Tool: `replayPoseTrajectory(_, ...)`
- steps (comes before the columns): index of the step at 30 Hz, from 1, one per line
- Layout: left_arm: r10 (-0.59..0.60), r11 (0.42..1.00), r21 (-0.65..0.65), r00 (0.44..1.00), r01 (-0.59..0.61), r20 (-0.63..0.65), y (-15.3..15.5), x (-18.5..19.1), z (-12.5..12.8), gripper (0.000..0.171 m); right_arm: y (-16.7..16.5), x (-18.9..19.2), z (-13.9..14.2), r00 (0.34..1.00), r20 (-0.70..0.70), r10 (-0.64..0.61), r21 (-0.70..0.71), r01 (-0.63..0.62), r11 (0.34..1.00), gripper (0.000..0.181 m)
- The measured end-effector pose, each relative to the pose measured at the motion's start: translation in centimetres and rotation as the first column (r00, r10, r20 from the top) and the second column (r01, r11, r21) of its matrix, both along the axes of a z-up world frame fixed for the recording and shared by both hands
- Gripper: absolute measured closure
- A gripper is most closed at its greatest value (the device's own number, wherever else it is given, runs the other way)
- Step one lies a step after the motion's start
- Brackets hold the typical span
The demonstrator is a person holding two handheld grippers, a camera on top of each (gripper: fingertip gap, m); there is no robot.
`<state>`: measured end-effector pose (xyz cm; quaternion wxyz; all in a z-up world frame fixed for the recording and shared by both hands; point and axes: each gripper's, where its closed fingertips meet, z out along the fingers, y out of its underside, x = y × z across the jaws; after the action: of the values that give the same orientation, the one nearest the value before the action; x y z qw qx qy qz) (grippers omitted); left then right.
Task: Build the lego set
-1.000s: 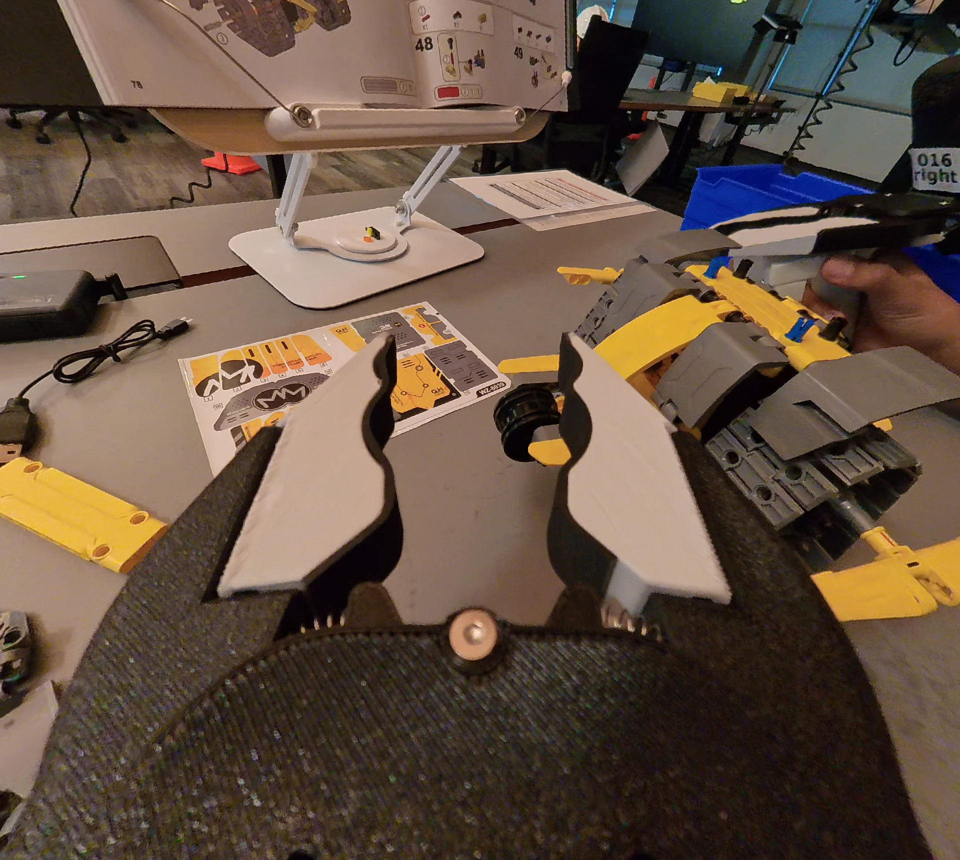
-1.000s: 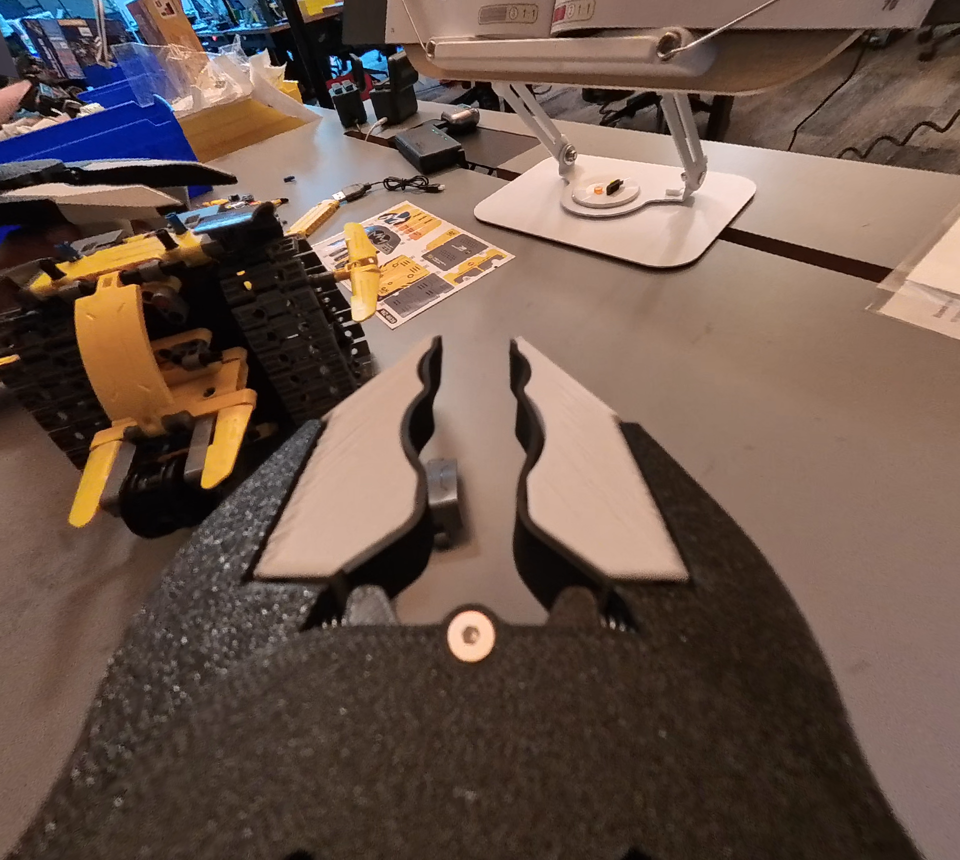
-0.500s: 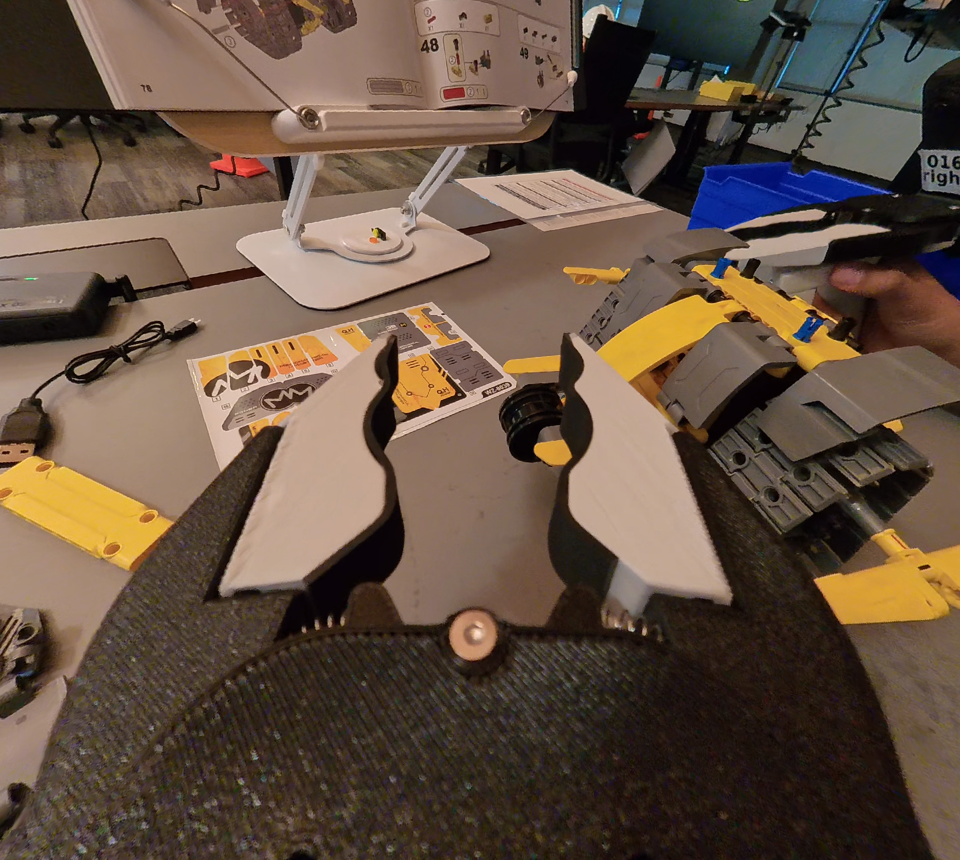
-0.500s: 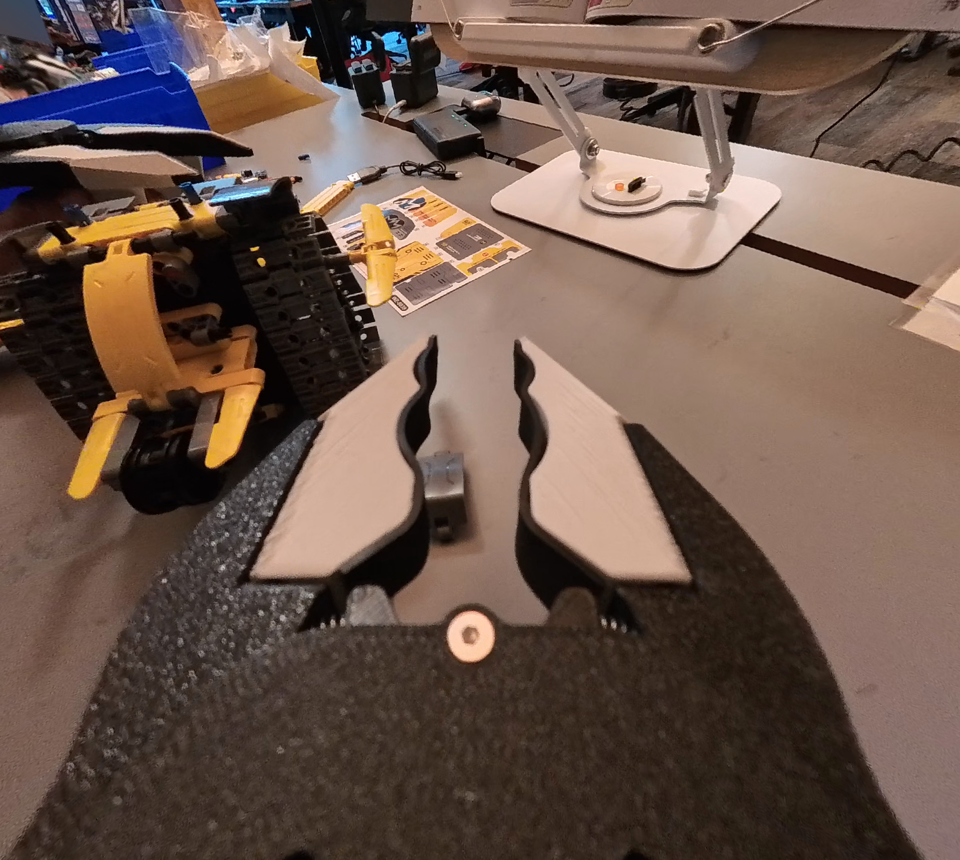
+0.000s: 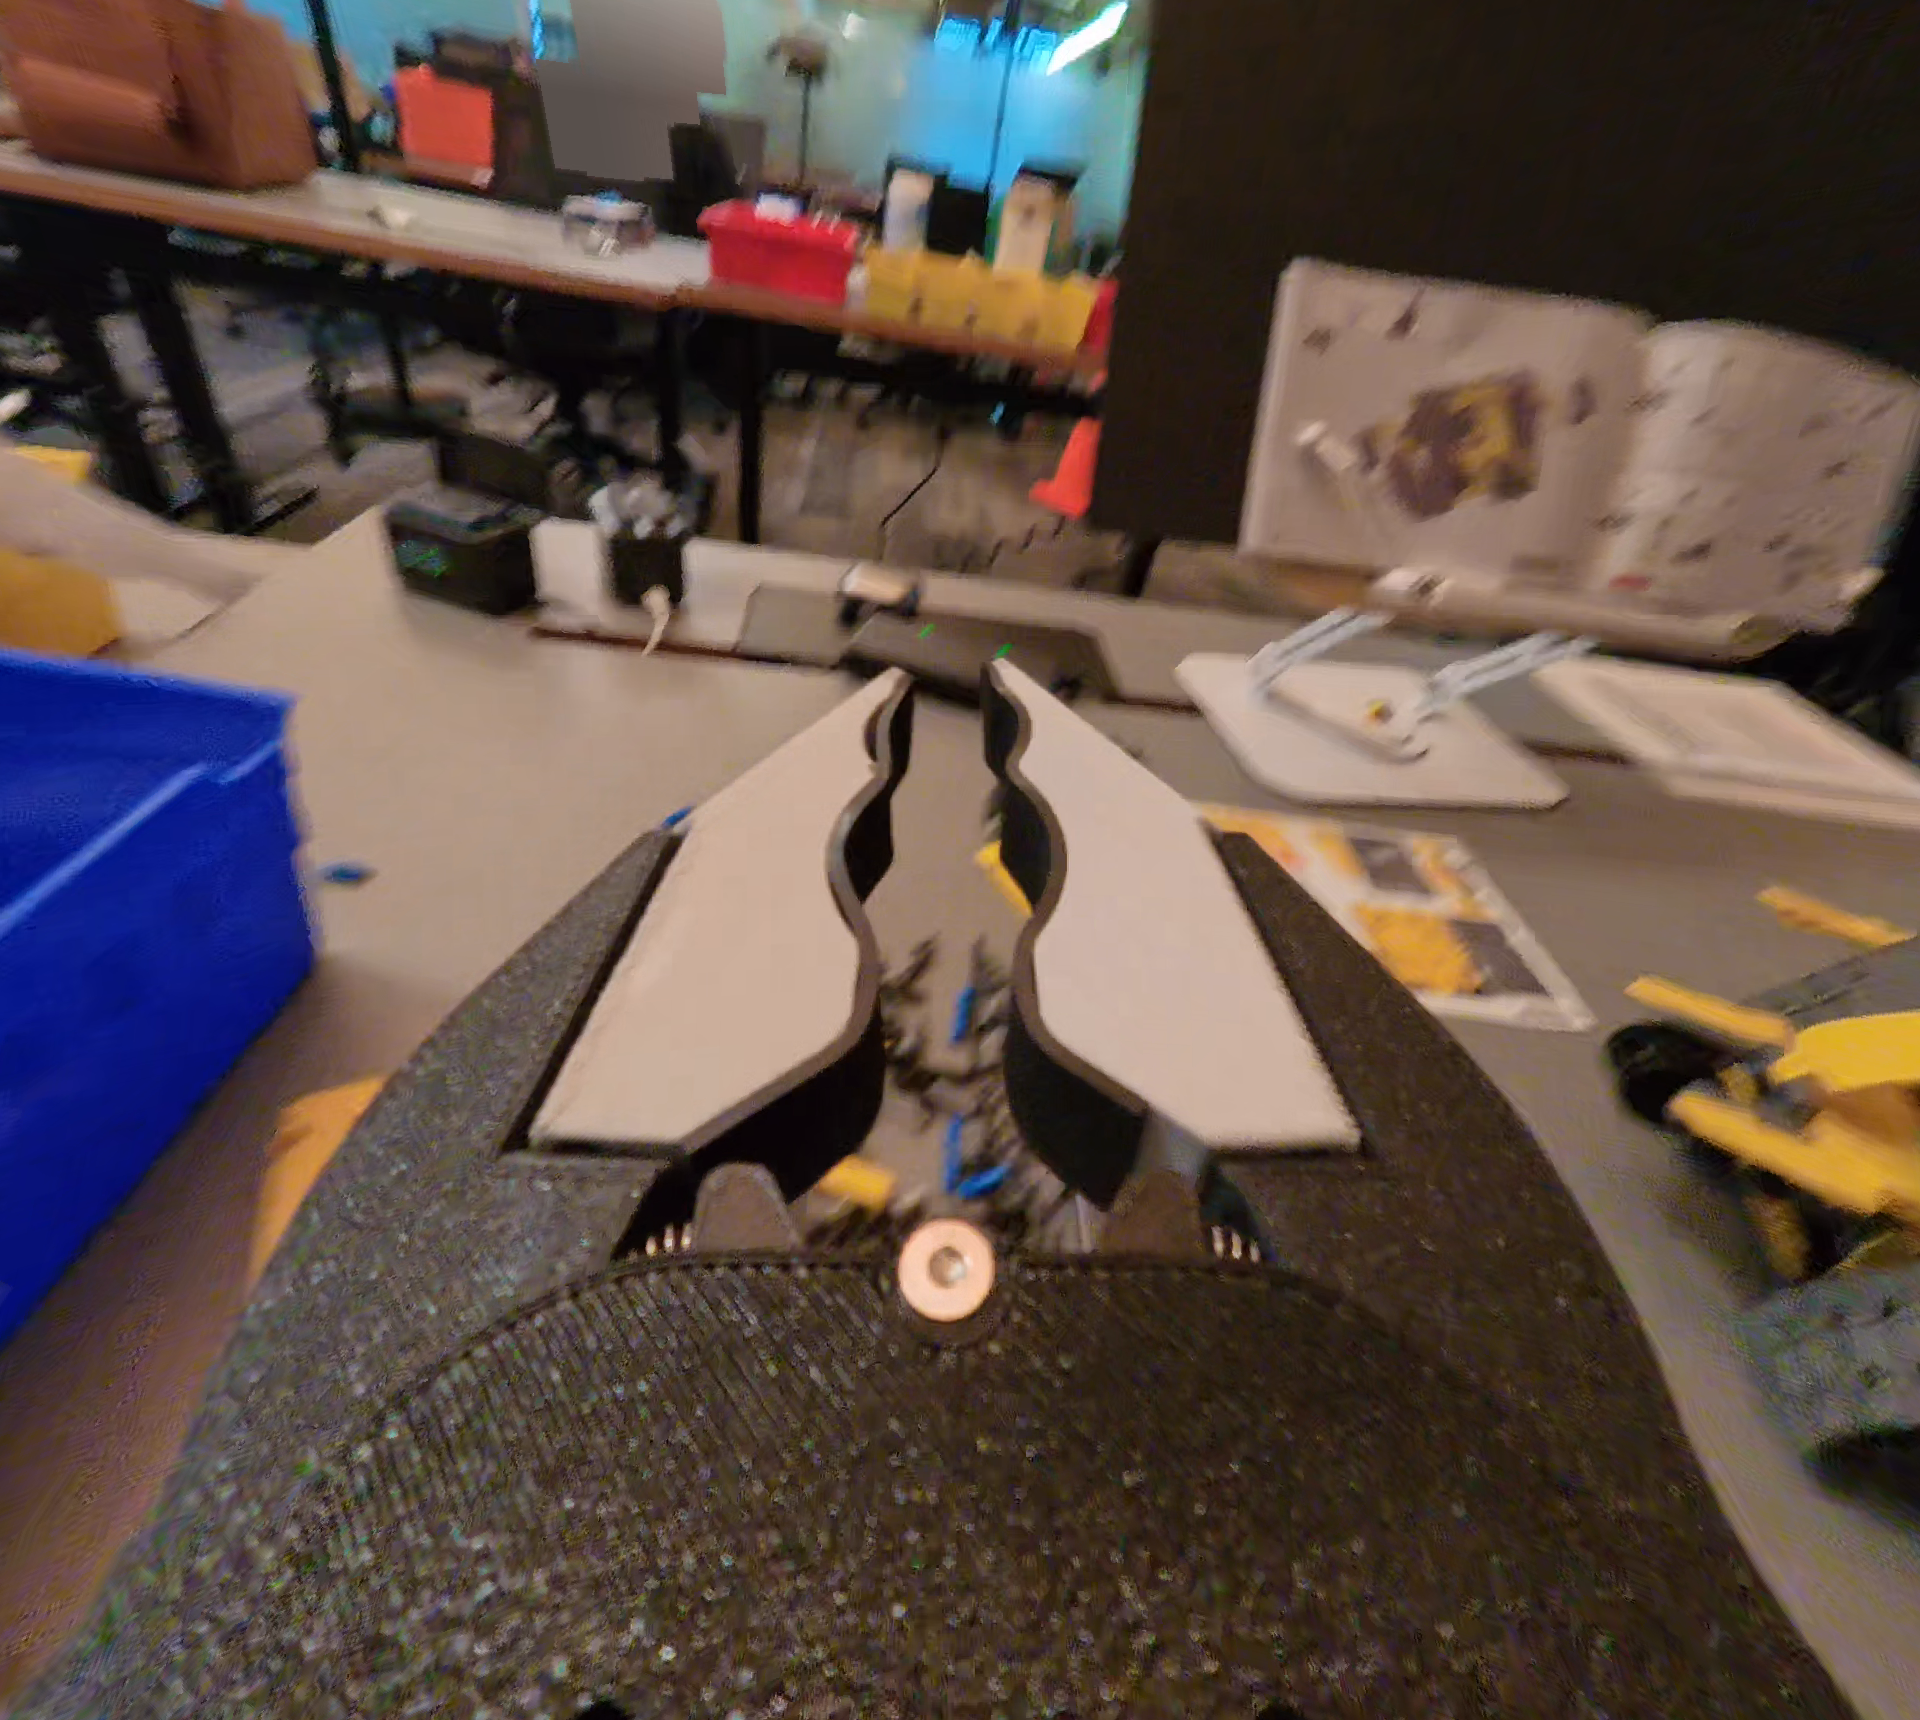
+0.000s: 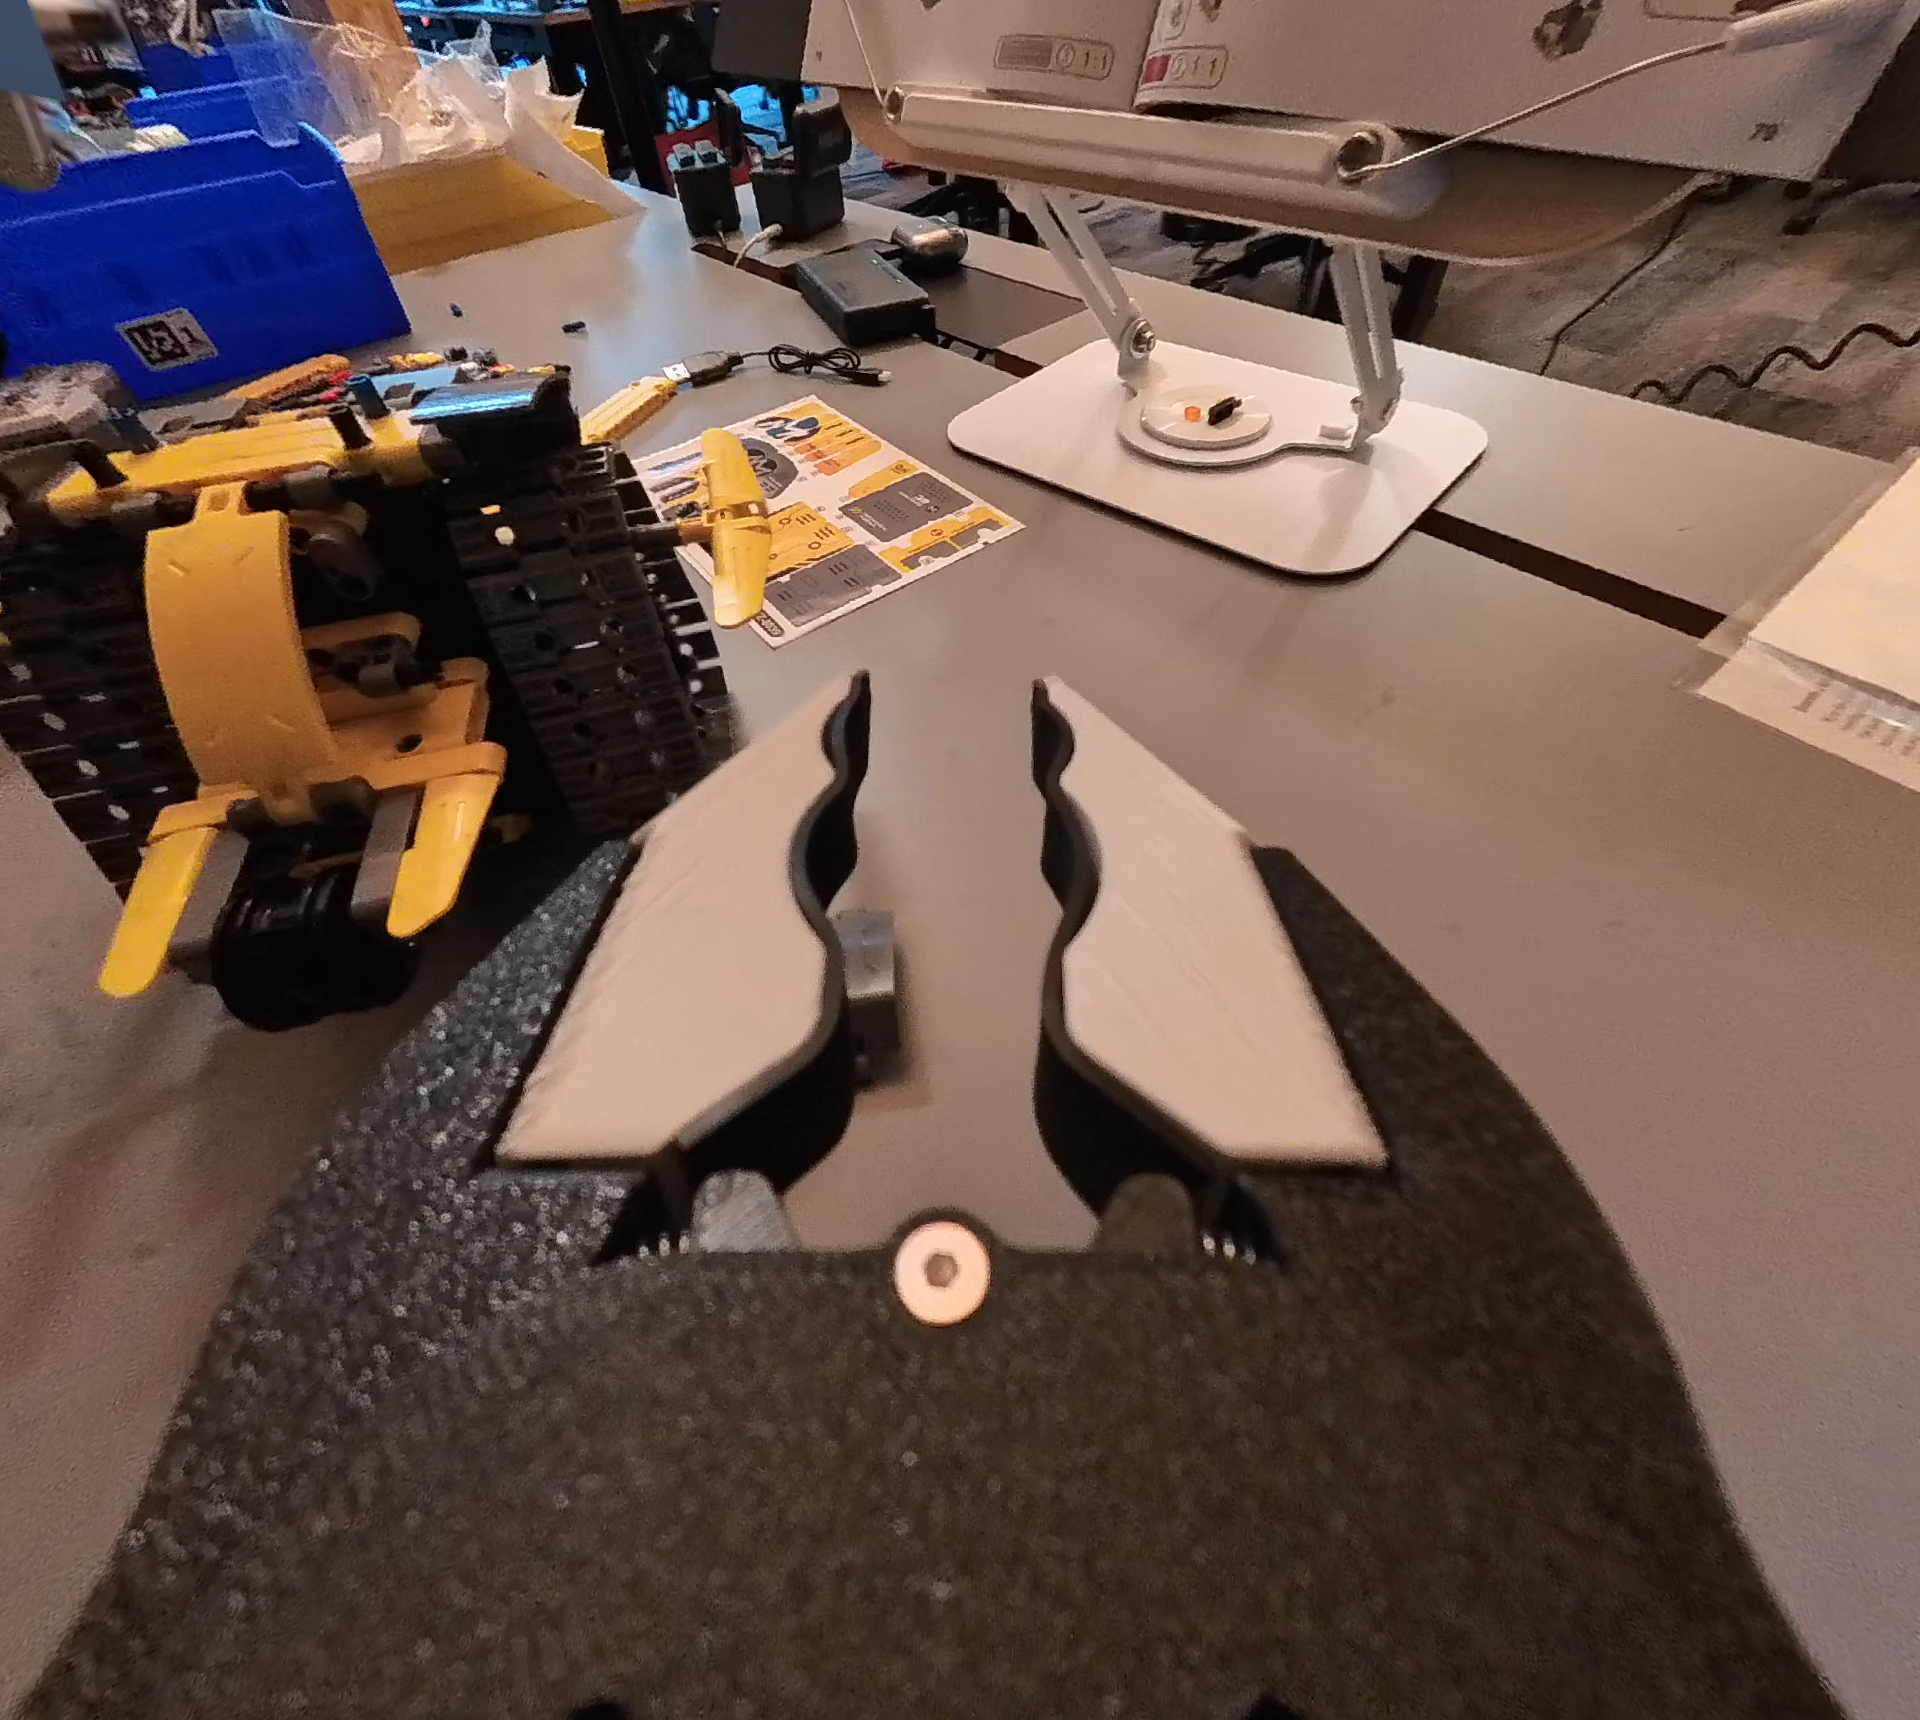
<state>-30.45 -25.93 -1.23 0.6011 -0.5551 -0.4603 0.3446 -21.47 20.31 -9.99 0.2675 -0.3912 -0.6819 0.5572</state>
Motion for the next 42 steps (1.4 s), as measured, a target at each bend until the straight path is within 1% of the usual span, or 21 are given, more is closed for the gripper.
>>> replayPoseTrajectory(1,0.031,0.998,-0.050,0.999,-0.029,0.040,-1.2,0.1,-0.9,0.155,0.0,0.0,0.1,1.000,0.000,0.001,-0.013,-0.001,1.000,0.152)
replayPoseTrajectory(2,0.068,0.994,-0.091,0.996,-0.062,0.064,-2.5,0.3,-1.6,0.153,0.1,0.0,0.2,1.000,0.000,0.002,-0.025,-0.002,1.000,0.152)
replayPoseTrajectory(4,0.138,0.983,-0.138,0.984,-0.123,0.110,-4.9,0.6,-3.0,0.153,0.2,0.0,0.2,1.000,0.003,0.002,-0.042,-0.001,0.999,0.152)
replayPoseTrajectory(5,0.186,0.975,-0.153,0.971,-0.164,0.149,-6.2,0.7,-3.9,0.156,0.2,-0.1,0.1,1.000,0.006,-0.001,-0.043,0.001,0.999,0.152)
replayPoseTrajectory(6,0.255,0.960,-0.174,0.945,-0.221,0.206,-8.0,0.8,-5.1,0.166,0.3,-0.2,-0.1,1.000,0.010,-0.004,-0.041,0.004,0.999,0.151)
replayPoseTrajectory(7,0.299,0.946,-0.202,0.921,-0.252,0.251,-9.4,0.9,-6.1,0.165,0.4,-0.2,-0.2,1.000,0.013,-0.007,-0.035,0.008,0.999,0.151)
replayPoseTrajectory(10,0.344,0.933,-0.219,0.883,-0.284,0.318,-11.9,1.3,-7.7,0.165,0.2,-0.2,-0.2,1.000,0.011,-0.007,-0.031,0.008,0.999,0.151)
replayPoseTrajectory(12,0.339,0.937,-0.209,0.868,-0.279,0.362,-12.5,1.4,-8.6,0.163,0.1,-0.2,-0.1,1.000,0.008,-0.007,-0.028,0.007,1.000,0.151)
replayPoseTrajectory(14,0.325,0.943,-0.198,0.867,-0.267,0.379,-12.5,1.5,-9.0,0.162,0.1,-0.1,0.0,1.000,0.001,-0.013,-0.018,0.013,1.000,0.151)
replayPoseTrajectory(19,0.341,0.932,-0.254,0.862,-0.258,0.375,-12.5,1.0,-9.0,0.159,0.0,0.0,0.4,0.999,-0.024,-0.022,0.000,0.022,1.000,0.150)
replayPoseTrajectory(20,0.339,0.932,-0.260,0.862,-0.253,0.377,-12.4,0.9,-9.0,0.157,0.0,0.0,0.5,0.999,-0.027,-0.022,0.001,0.022,1.000,0.150)
replayPoseTrajectory(21,0.339,0.932,-0.265,0.860,-0.250,0.382,-12.2,0.8,-9.0,0.150,-0.1,0.0,0.6,0.999,-0.030,-0.022,0.003,0.022,1.000,0.150)
replayPoseTrajectory(24,0.355,0.924,-0.284,0.851,-0.256,0.387,-12.0,1.0,-9.3,0.148,-0.1,0.1,0.8,0.999,-0.040,-0.027,0.013,0.027,1.000,0.149)
replayPoseTrajectory(29,0.344,0.925,-0.299,0.847,-0.233,0.404,-11.4,2.2,-10.0,0.146,-0.1,0.1,0.9,0.999,-0.045,-0.025,0.014,0.026,1.000,0.149)
replayPoseTrajectory(31,0.325,0.930,-0.302,0.856,-0.211,0.403,-11.0,3.0,-9.8,0.147,-0.2,0.1,0.9,0.999,-0.044,-0.022,0.015,0.022,1.000,0.149)
replayPoseTrajectory(34,0.248,0.947,-0.294,0.878,-0.130,0.411,-9.6,4.9,-9.3,0.148,-0.3,0.1,0.8,0.999,-0.044,-0.020,0.022,0.021,1.000,0.149)
replayPoseTrajectory(35,0.219,0.951,-0.294,0.880,-0.095,0.423,-8.9,5.7,-9.4,0.147,-0.3,0.1,0.8,0.999,-0.044,-0.020,0.025,0.022,0.999,0.149)
replayPoseTrajectory(37,0.169,0.951,-0.309,0.875,-0.024,0.454,-7.7,7.7,-9.8,0.139,-0.3,0.1,0.8,0.999,-0.046,-0.022,0.031,0.023,0.999,0.149)
replayPoseTrajectory(40,0.138,0.926,-0.374,0.873,0.053,0.467,-6.3,10.4,-11.0,0.133,-0.5,0.2,0.8,0.999,-0.047,-0.016,0.033,0.017,0.999,0.149)
replayPoseTrajectory(42,0.194,0.882,-0.467,0.858,0.059,0.476,-6.8,11.7,-12.5,0.133,-0.7,0.2,0.7,0.999,-0.045,-0.010,0.034,0.011,0.999,0.149)
